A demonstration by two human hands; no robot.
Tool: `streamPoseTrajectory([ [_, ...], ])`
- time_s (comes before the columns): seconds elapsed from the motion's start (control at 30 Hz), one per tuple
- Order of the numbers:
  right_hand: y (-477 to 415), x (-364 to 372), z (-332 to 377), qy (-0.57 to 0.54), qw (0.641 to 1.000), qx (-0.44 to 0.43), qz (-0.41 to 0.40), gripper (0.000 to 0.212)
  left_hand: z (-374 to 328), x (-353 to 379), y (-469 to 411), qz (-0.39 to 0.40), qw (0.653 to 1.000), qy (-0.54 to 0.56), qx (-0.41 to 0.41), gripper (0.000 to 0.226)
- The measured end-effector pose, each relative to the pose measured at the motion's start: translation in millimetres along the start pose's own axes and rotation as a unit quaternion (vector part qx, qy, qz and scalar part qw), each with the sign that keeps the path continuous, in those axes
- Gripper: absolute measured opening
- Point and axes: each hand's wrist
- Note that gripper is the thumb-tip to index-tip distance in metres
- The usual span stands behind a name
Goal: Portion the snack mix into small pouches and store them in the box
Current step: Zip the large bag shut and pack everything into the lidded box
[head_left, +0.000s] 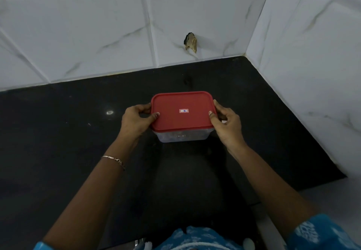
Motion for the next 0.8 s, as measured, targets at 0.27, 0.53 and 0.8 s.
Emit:
streamPoseTrajectory([
  [0.27, 0, -1, -10, 0.039, 0.998, -0.048, 0.011, 0.047, 0, 2, 0, 0.004, 1.000, 0.007, -0.010, 0.049],
  [0.53, -6, -8, -3, 0.059, 0.996, -0.053, 0.033, 0.034, -16, 4, 7, -0.073, 0.966, -0.233, 0.088, 0.067],
  [0.8, -77, 17, 23, 0.287, 0.941, -0.122, 0.135, 0.039, -57, 27, -28, -0.079, 0.892, -0.412, 0.169, 0.038],
])
Point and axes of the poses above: each hand's wrist, its own y-axis away from the middle knuckle, its own x-axis out of the palm, z = x × y, and after that the axes turned 14 degrees about -x, right-handed
